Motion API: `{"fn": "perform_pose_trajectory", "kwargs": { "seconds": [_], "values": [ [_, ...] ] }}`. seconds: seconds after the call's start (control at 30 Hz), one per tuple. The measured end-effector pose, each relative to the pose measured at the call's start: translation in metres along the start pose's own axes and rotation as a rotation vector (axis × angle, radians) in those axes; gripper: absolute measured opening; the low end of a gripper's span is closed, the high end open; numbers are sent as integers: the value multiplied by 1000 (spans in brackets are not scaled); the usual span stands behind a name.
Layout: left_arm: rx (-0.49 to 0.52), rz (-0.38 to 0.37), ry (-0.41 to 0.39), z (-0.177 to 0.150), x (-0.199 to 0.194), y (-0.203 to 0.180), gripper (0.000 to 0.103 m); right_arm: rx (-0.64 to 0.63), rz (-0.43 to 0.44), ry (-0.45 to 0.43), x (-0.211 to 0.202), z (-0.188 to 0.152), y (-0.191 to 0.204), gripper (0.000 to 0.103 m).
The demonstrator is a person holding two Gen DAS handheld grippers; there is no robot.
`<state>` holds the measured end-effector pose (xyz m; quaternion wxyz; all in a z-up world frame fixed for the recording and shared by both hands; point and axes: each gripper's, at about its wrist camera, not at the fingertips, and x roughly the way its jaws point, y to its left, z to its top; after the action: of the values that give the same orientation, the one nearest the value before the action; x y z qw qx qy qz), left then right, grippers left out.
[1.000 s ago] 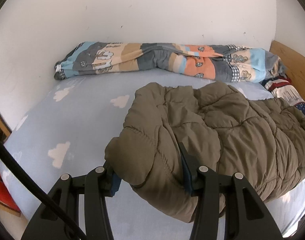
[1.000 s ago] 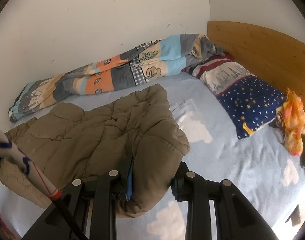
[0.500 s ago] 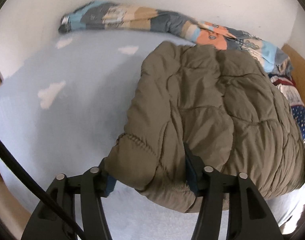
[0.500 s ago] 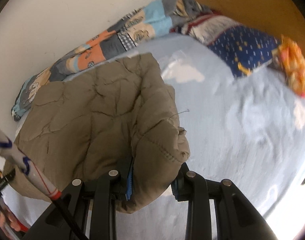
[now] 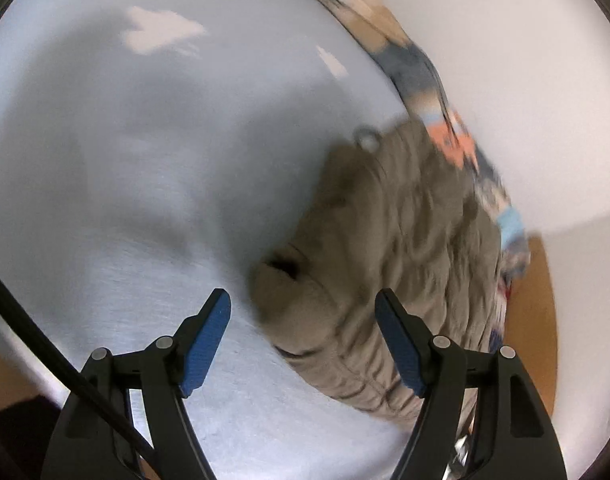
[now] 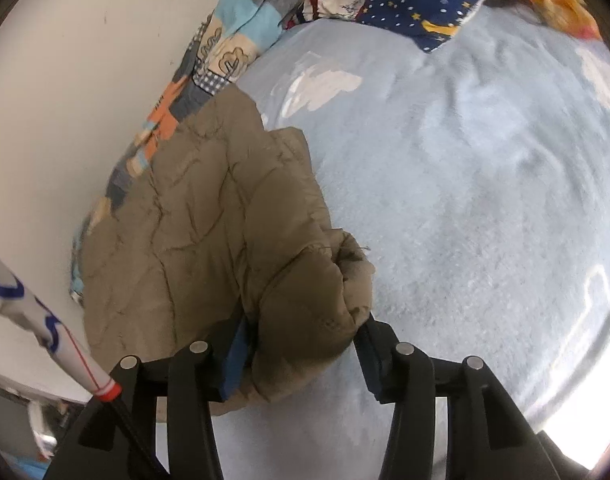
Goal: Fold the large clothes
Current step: 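Open both tools and release the jacket onto the bed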
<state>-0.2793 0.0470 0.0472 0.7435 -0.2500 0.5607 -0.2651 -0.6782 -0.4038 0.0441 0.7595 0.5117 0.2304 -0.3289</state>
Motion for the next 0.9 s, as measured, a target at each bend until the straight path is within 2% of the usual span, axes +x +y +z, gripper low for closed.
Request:
{"fn": "perform_pose_trajectory", "kwargs": {
  "seconds": [0.1, 0.17, 0.23, 0.3, 0.33, 0.4, 0.43, 0.5, 0.6, 0.7, 0.77, 0.83, 0.9],
  "values": [
    [-32, 21, -117, 6, -26, 5, 74, 0, -8, -25, -11, -3, 0, 53],
    [22, 50, -175, 3, -37, -7, 74, -19, -54, -84, -23, -6, 5, 53],
    [123, 74, -220, -3, -42, -30, 74, -52, -135, -186, -41, -6, 12, 53],
    [271, 82, -246, -16, -40, -65, 74, -109, -170, -278, -56, -4, 24, 56],
    [370, 83, -252, -28, -37, -87, 74, -171, -156, -329, -63, -6, 38, 56],
    [530, 83, -241, -53, -24, -122, 74, -268, -139, -367, -64, -8, 60, 56],
    [632, 82, -223, -73, -11, -146, 74, -339, -129, -372, -61, -13, 75, 55],
    [747, 75, -200, -101, 6, -172, 74, -464, -93, -333, -44, -27, 102, 55],
    [843, 70, -156, -130, 31, -194, 74, -557, -67, -284, -26, -42, 123, 55],
    [891, 96, -140, -141, 50, -200, 74, -621, -66, -263, -13, -51, 139, 55],
    [911, 161, -140, -142, 65, -196, 74, -633, -60, -245, -4, -54, 144, 55],
    [874, 176, -94, -134, 74, -183, 74, -640, -76, -217, 8, -54, 147, 55],
    [831, 169, -65, -127, 79, -178, 79, -627, -107, -180, 19, -52, 144, 55]
  ]
}}
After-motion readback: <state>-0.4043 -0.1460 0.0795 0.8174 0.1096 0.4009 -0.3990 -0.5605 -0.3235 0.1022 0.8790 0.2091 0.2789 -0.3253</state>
